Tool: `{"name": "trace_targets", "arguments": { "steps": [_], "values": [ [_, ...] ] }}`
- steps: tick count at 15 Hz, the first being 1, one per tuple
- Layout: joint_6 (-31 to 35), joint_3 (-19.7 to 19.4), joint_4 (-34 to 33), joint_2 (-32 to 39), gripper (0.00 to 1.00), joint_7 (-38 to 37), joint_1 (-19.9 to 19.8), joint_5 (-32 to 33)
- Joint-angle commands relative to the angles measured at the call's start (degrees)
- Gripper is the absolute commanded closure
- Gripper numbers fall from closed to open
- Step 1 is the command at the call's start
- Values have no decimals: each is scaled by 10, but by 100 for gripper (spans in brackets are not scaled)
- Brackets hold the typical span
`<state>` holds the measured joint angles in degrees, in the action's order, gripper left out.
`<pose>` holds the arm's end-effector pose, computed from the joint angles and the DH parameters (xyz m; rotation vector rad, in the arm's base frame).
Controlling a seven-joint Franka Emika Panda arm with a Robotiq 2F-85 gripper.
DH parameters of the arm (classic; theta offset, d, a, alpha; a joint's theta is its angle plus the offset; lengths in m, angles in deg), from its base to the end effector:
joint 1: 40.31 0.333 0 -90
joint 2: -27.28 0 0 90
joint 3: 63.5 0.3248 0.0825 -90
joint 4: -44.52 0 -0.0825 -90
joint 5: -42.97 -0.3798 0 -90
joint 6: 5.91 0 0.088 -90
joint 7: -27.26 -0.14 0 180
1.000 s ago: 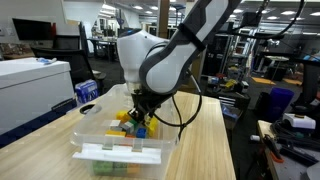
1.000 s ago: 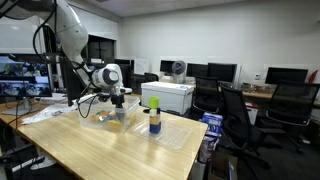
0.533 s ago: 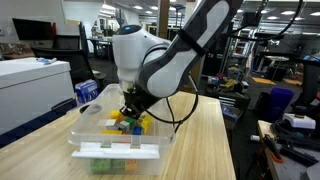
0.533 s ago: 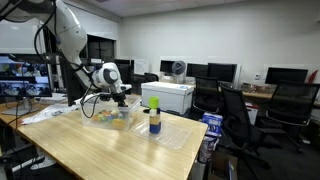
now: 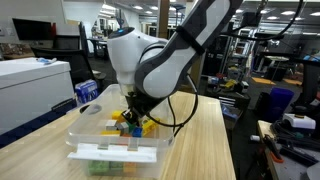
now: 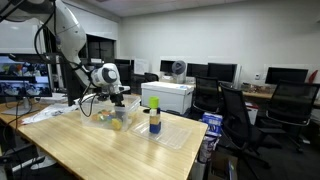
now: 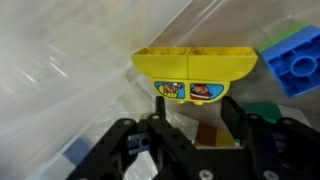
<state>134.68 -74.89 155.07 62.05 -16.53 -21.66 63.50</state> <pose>0.6125 0.0712 0.1491 2.7713 -0.4455 0.0956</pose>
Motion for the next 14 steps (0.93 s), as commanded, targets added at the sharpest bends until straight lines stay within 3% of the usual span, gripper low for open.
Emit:
{"name": "trace_targets", "arguments": {
  "steps": [1,4,9,12,13,14],
  "values": [
    [-30,23,-1,-9,8,13,-14,-16],
    [-43,40,-4,-7,0,28,-26,-25],
    [-105,88,-14,-5,0,120,-61,-92],
    [-142,89,-27,1,0,140,-65,-110],
    [-151,88,-28,2,25,145,-65,-114],
    [-154,86,-30,4,27,145,-64,-114]
  ]
}}
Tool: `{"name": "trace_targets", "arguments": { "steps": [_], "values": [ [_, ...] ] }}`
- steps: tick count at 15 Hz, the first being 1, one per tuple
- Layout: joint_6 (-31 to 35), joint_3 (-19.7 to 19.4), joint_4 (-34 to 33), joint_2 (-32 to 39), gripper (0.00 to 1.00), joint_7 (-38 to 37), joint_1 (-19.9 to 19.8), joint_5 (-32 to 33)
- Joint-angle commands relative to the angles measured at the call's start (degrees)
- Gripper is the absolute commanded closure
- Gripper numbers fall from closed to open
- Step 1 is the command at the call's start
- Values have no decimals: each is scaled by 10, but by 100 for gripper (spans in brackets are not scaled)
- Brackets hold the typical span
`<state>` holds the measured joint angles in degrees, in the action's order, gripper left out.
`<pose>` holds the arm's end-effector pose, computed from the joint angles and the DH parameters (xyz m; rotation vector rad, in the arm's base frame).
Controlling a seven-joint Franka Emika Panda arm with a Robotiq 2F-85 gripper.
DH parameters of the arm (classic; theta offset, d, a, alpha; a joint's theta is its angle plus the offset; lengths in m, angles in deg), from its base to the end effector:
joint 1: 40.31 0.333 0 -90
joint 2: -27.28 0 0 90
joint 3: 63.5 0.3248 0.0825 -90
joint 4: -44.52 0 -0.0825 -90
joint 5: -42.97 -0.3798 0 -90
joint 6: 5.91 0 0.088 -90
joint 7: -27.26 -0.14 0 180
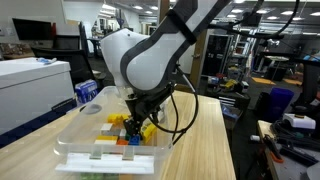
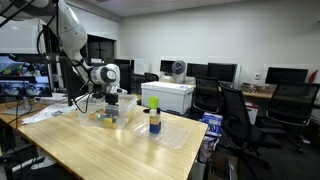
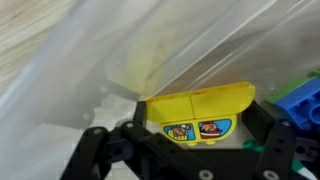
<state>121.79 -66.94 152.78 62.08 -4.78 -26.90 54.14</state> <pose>0.5892 0.0922 0.1420 2.8515 -0.3420 -0.2723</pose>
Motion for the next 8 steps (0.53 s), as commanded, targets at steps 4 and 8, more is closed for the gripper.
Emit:
{"name": "trace_targets", "arguments": {
  "steps": [4,8],
  "values": [
    [-35,4,-16,3,53,20,-9,-14],
    [-30,0,-18,1,81,13,-4,-3]
  ]
}}
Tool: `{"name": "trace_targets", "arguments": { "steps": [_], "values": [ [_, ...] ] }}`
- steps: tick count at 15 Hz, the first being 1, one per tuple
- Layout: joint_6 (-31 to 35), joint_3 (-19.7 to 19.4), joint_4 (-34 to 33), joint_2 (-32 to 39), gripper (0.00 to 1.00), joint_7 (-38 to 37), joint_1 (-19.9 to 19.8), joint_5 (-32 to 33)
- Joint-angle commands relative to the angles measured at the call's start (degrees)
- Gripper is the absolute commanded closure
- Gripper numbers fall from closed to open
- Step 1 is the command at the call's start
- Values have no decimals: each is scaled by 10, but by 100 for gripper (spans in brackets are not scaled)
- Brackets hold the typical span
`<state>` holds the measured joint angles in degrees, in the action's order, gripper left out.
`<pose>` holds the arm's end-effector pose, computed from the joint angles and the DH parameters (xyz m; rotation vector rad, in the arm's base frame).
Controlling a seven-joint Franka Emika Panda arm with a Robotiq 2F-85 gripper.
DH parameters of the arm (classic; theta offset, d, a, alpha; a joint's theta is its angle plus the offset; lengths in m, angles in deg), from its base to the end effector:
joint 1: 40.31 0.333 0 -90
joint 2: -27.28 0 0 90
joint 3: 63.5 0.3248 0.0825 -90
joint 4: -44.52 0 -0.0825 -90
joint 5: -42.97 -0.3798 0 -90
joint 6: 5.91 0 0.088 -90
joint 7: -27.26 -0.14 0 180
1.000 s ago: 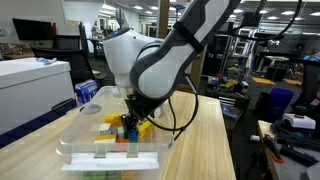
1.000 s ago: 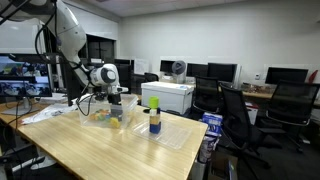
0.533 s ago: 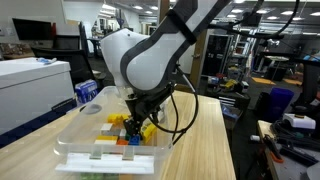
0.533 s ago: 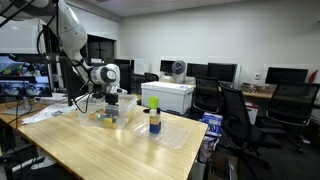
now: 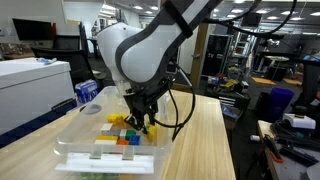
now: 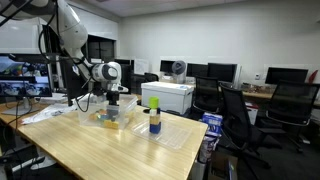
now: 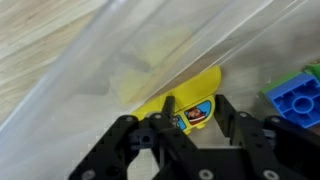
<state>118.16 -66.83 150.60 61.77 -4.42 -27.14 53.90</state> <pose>0.5960 0.0908 0.1556 2.8390 -0.3505 -0.2982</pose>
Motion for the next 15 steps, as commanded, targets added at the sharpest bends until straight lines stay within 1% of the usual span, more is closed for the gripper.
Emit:
{"name": "trace_targets", "arguments": {
  "steps": [1,3,5,7,8,9,10,11,12,13,15],
  "values": [
    [15,-5,5,5,88,6,1,8],
    [36,-13,8,5,100,-2,7,29],
    [72,-30,11,5,100,-18,20,67],
    [98,-37,12,3,99,-25,24,84],
    [104,-26,17,-5,98,-6,17,72],
    [110,-15,24,-12,71,16,10,61],
    [118,-7,32,-19,70,35,9,58],
    [121,0,35,-23,64,50,8,52],
    [123,11,40,-30,57,68,5,45],
    [125,19,45,-37,47,87,5,42],
    [121,30,48,-45,34,113,3,36]
  ]
}}
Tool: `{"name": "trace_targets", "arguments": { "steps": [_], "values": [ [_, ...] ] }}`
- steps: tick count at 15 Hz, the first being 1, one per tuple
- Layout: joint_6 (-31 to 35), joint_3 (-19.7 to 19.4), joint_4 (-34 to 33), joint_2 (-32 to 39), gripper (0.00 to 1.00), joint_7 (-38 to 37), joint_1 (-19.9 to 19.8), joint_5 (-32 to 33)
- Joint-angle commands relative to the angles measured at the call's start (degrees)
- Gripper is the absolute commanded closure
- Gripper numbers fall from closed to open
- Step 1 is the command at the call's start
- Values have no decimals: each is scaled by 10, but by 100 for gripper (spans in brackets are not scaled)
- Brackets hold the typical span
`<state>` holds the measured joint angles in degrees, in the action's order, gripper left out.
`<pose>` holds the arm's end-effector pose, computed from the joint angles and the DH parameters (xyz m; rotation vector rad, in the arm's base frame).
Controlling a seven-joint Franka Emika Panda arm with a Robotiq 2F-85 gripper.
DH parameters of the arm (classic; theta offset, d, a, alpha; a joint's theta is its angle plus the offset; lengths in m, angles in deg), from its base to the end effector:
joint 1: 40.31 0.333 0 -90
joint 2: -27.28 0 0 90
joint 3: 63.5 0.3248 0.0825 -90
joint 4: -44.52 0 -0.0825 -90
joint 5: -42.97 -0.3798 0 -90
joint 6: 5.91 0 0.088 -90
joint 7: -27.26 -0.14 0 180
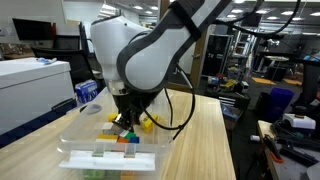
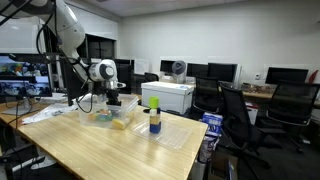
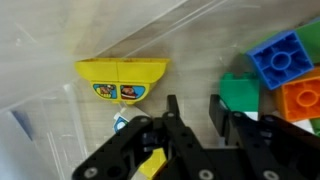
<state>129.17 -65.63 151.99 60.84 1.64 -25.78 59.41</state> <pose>0.6131 0.1247 0.1677 2.9066 -0.0161 -0.0429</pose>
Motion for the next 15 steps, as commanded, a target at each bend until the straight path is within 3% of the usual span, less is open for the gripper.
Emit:
{"name": "trace_targets", "arguments": {
  "steps": [1,4,15],
  "values": [
    [9,25,37,-44,23,69,-12,-23],
    [2,39,42,-58,1,101,-18,-40],
    [-3,80,69,-58,0,215,-55,-114]
  ]
}}
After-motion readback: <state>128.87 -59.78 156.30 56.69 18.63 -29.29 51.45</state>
